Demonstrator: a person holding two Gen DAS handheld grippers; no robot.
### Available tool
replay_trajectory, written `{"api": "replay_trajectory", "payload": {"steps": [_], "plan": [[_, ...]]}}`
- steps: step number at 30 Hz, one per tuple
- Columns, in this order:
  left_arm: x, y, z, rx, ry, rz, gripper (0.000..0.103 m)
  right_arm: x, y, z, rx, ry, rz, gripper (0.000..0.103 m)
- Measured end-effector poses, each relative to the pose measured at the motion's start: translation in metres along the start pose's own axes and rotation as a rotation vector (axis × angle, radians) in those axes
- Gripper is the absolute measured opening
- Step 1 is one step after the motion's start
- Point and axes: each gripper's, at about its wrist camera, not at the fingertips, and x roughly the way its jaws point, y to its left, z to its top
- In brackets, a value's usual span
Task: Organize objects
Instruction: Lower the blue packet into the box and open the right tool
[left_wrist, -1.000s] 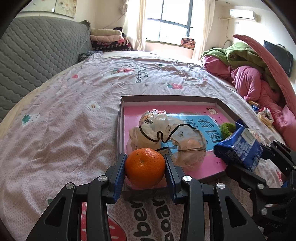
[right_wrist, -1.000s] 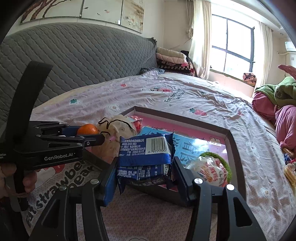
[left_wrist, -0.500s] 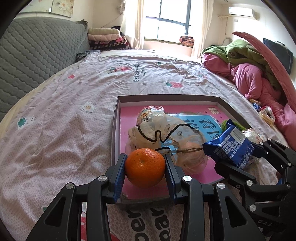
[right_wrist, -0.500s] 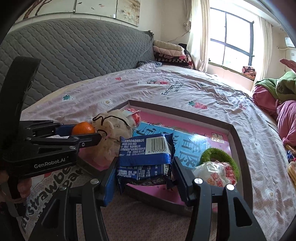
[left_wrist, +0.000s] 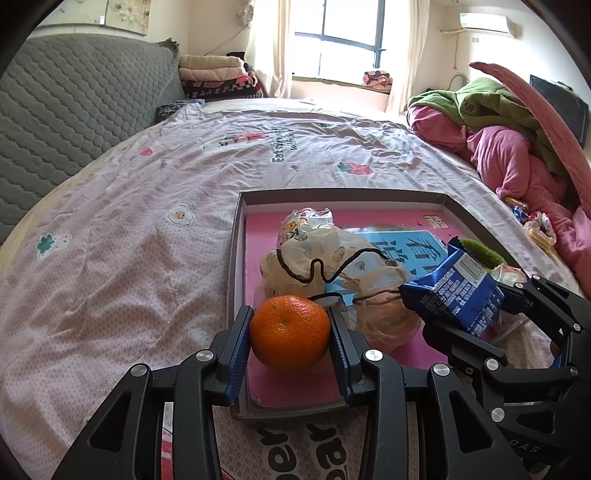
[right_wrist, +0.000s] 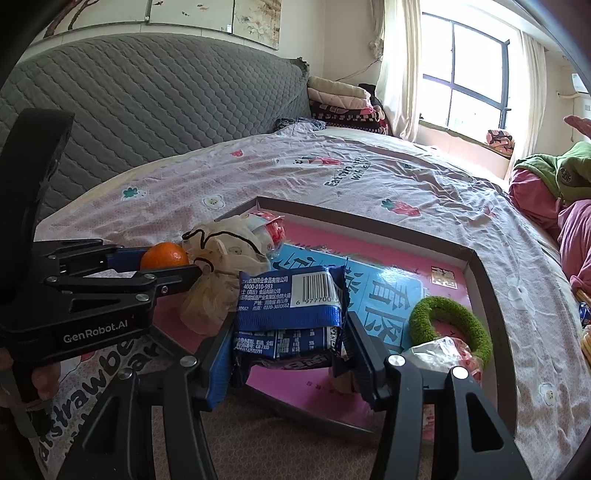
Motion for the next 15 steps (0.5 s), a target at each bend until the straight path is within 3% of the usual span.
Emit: {"api": "replay_trajectory", "payload": {"steps": [15], "plan": [[-0.0062,-0.001,-0.0088,0.009,0.002,0.012,0.04,-0.0037,0.0007,-0.003,0.001,0.021,0.012,0.055]]}}
